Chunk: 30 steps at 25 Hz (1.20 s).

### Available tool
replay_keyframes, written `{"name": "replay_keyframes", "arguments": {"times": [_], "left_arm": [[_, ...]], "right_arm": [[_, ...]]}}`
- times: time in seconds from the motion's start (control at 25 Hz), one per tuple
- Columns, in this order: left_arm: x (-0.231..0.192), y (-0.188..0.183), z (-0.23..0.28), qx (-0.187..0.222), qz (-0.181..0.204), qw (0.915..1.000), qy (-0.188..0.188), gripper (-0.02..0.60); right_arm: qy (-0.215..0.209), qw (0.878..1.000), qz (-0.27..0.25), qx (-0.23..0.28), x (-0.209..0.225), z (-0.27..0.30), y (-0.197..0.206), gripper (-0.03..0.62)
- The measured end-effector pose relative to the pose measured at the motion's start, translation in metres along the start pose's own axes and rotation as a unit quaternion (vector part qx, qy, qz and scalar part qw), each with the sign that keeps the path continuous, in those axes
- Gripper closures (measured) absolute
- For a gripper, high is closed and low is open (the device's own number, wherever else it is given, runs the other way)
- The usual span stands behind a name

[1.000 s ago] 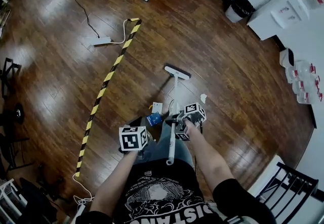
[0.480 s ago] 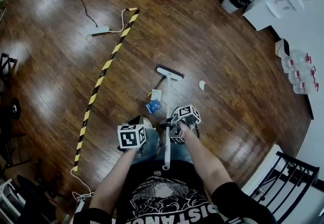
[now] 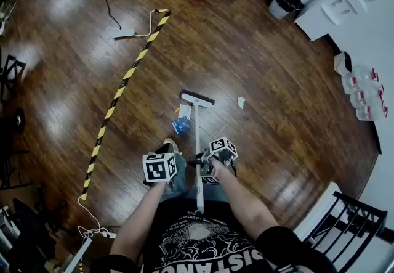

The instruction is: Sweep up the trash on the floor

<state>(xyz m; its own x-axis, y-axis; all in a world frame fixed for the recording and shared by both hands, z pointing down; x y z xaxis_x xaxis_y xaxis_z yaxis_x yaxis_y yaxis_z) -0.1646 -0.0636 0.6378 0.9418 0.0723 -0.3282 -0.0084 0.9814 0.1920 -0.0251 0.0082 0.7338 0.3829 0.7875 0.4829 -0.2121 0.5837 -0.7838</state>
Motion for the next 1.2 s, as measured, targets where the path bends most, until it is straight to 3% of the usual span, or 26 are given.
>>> {"name": "replay_keyframes", "arguments": {"times": [0.32, 0.6, 1.04, 1.2], "left_arm": [[0.044, 0.049, -0.003, 0.012, -0.026, 0.9995, -0.013, 0.577], [0.068, 0.068, 0.000, 0.019, -0.033, 0.9990, -0.021, 0.577], [0.118, 0.050, 0.015, 0.023, 0.007, 0.9997, -0.010, 0.577], [0.133, 0.049, 0.022, 0.020, 0.019, 0.9996, -0.003, 0.577]], "right_arm": [[0.015, 0.999, -0.020, -0.022, 0.039, -0.026, 0.015, 0.572], [0.021, 0.998, -0.055, -0.009, 0.040, -0.060, 0.014, 0.565], [0.102, 0.986, -0.132, 0.014, 0.064, -0.142, 0.003, 0.568], [0.162, 0.975, -0.145, 0.048, 0.089, -0.197, -0.010, 0.568]]}}
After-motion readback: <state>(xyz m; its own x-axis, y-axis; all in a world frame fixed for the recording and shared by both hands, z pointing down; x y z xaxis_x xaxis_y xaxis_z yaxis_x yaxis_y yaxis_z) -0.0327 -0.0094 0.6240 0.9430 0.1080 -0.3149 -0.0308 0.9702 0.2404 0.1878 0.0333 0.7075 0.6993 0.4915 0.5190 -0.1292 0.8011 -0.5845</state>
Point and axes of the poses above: the fingertips, and each gripper's own axes: z forward along the fingers, x to its right, y out of its underside, the point moved 5 cm from there along -z, backward along the fingers, and after that the axes turned 10 degrees about -x, right-handed, at the moved point
